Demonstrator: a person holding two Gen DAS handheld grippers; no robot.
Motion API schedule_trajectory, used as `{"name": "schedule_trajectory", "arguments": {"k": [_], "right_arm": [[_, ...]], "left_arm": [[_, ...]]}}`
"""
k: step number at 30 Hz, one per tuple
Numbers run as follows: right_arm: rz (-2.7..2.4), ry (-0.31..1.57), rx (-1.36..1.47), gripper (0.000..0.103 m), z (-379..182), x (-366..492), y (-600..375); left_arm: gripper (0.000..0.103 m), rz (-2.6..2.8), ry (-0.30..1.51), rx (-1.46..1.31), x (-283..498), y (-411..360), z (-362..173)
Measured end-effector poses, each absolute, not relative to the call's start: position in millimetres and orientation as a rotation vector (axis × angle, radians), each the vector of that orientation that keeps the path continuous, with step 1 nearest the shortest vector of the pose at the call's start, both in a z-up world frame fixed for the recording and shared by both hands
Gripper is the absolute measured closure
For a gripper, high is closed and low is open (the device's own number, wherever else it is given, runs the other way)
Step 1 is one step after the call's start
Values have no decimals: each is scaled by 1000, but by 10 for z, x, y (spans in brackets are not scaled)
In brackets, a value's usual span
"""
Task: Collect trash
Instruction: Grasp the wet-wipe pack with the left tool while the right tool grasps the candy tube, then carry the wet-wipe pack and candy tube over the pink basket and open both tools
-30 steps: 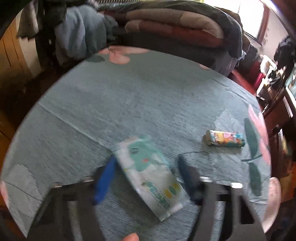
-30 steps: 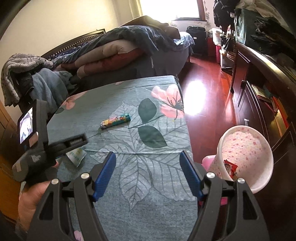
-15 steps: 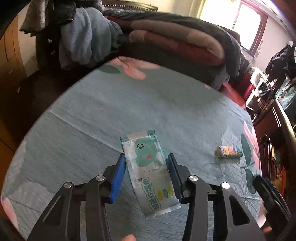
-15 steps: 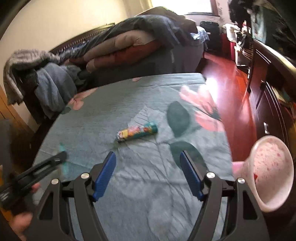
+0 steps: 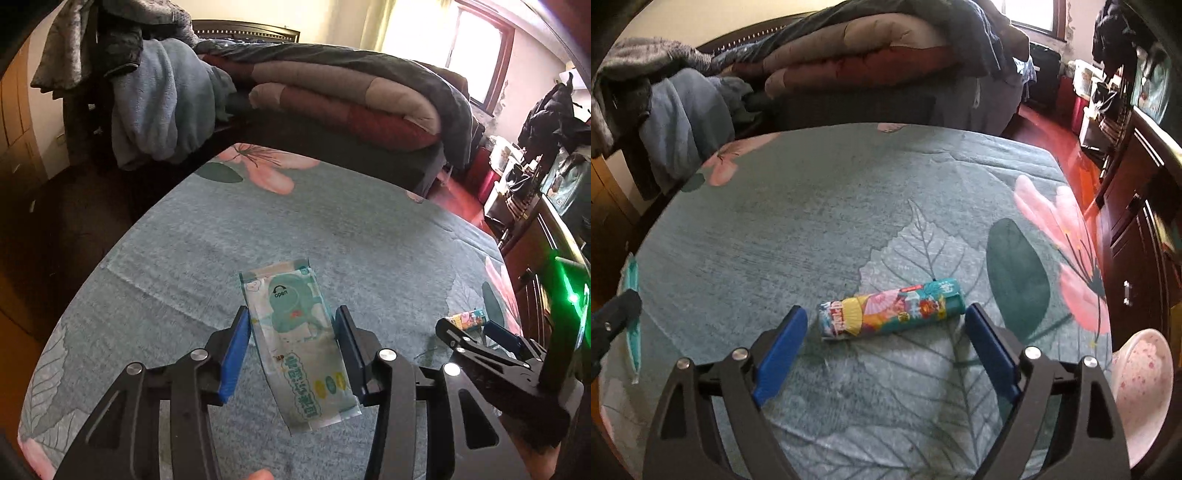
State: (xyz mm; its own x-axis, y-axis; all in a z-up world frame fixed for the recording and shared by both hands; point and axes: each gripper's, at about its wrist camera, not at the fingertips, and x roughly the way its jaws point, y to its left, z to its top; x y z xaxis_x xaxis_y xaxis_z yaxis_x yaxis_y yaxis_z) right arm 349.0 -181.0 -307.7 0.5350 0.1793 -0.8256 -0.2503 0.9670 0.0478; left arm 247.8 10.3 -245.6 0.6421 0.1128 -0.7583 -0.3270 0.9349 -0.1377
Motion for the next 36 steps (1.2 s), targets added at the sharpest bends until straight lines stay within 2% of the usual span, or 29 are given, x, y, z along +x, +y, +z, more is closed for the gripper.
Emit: {"name": "schedule_trajectory", "arguments": {"k": [3,14,24,36], "right_arm": [[233,961,-101,21,-3084,3474,-1784],[262,948,-60,23,-2970,3168,-1786],[315,848,-37,23,-2462,2498,-1778],[309,710,-2,23,-1767,1817,-2064]], "left_arm": [[56,254,843,-278,2479,140,-2471],[55,275,841,-280,2317,357,-2394],[55,243,782,-245,2114,314,-2097],[55,177,641,-185,1783,34,-1486]]}}
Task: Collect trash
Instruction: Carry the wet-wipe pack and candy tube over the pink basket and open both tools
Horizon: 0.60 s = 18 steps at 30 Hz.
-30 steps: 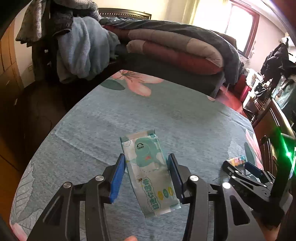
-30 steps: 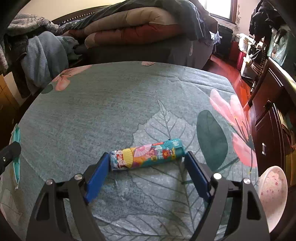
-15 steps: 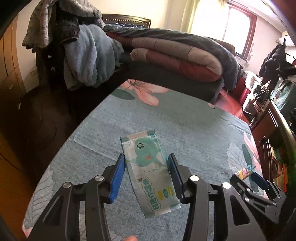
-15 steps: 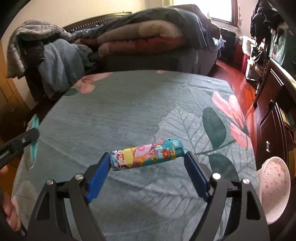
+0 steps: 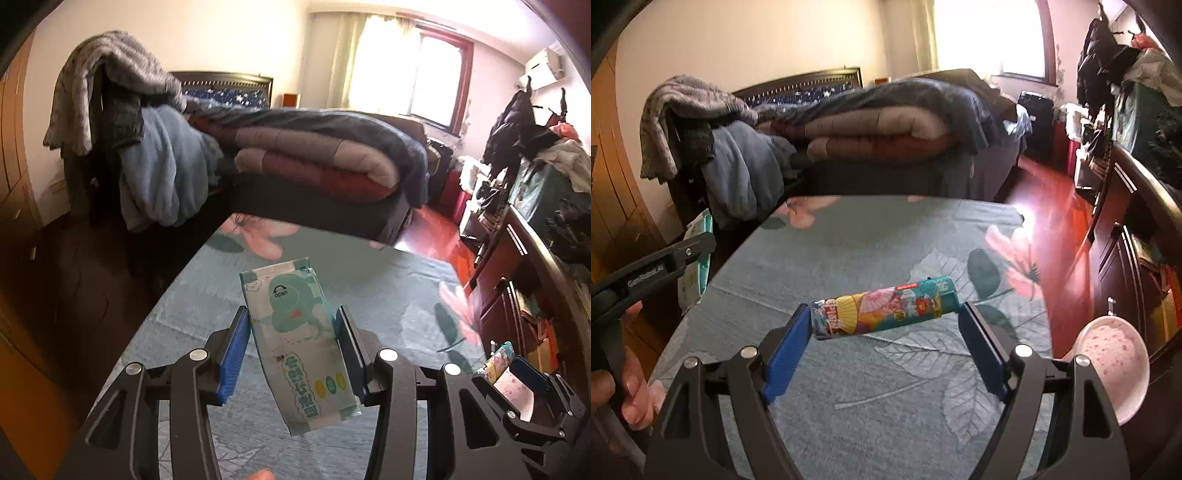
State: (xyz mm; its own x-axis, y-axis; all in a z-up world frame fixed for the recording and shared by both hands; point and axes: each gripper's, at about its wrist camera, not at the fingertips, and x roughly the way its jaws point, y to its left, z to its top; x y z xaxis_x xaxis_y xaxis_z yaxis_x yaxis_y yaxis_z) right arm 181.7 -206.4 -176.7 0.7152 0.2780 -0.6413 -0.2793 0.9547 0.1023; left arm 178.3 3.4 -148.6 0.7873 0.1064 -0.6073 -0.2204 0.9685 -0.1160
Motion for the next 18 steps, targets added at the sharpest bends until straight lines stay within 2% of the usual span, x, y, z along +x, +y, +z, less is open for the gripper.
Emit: {"name": "schedule_trajectory", "arguments": {"k": [9,18], "right_arm": [[290,603,33,23,-1311,1434,-2360],[281,558,52,23,-1149,1243,-2590]], "left_arm": [[54,145,554,-153,1559,-128,-1099],[54,101,503,-113,1437,-371,-902]]}}
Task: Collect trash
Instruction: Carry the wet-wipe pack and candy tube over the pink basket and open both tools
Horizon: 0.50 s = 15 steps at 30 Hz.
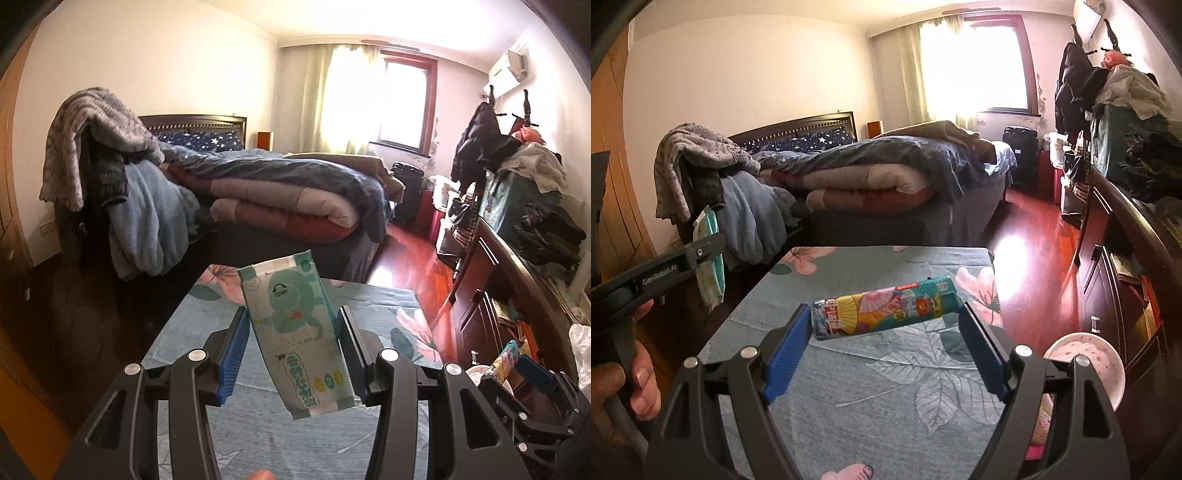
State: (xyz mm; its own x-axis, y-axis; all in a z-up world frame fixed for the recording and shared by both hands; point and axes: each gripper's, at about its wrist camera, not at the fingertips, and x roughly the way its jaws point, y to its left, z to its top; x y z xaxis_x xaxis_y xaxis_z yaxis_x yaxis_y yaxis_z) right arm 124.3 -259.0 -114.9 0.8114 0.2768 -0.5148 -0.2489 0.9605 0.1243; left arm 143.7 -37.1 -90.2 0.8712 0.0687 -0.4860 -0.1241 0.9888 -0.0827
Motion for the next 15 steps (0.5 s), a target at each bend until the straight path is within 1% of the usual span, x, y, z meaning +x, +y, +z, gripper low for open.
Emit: {"name": "schedule_trajectory", "arguments": {"k": [15], "right_arm": [[192,540,102,22,-1185,1155,-3156]], "left_arm": [[54,-24,492,-37,1542,-1075,-848]]}}
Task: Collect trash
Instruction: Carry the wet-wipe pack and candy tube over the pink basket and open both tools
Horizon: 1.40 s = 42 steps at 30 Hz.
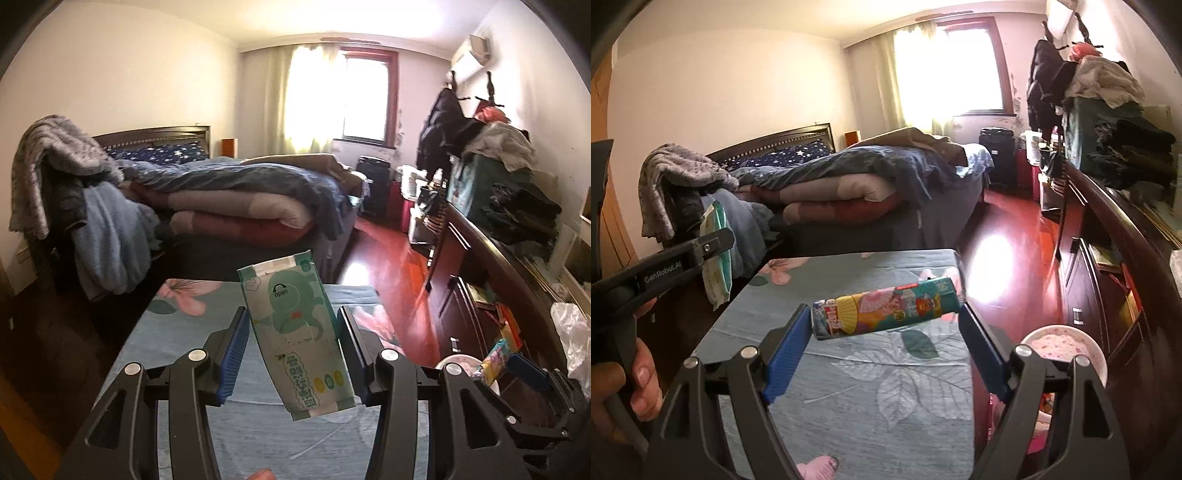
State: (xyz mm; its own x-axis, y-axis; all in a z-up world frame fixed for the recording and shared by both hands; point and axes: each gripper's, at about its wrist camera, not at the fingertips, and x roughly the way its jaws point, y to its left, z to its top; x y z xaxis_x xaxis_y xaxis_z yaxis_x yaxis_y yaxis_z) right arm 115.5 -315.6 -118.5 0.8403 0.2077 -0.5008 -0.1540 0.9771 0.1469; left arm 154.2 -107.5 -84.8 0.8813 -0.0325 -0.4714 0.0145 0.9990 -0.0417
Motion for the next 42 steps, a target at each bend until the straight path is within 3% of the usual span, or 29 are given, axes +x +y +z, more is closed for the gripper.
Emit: {"name": "schedule_trajectory", "arguments": {"k": [22,37,39,42], "right_arm": [[-207,656,213,22,-1870,1191,-4772],[-344,810,233,22,-2818,1647,-5498],[-351,817,227,22,-2917,1726,-5543],[-365,838,221,21,-3067,1860,-5586]], "left_arm": [[54,-479,607,88,2154,-2941,-1357],[54,-657,783,215,2712,-4171,-2222],[50,-672,804,205,2788,-4259,-2292],[35,-677,804,203,2863,-4331,-2349]]}}
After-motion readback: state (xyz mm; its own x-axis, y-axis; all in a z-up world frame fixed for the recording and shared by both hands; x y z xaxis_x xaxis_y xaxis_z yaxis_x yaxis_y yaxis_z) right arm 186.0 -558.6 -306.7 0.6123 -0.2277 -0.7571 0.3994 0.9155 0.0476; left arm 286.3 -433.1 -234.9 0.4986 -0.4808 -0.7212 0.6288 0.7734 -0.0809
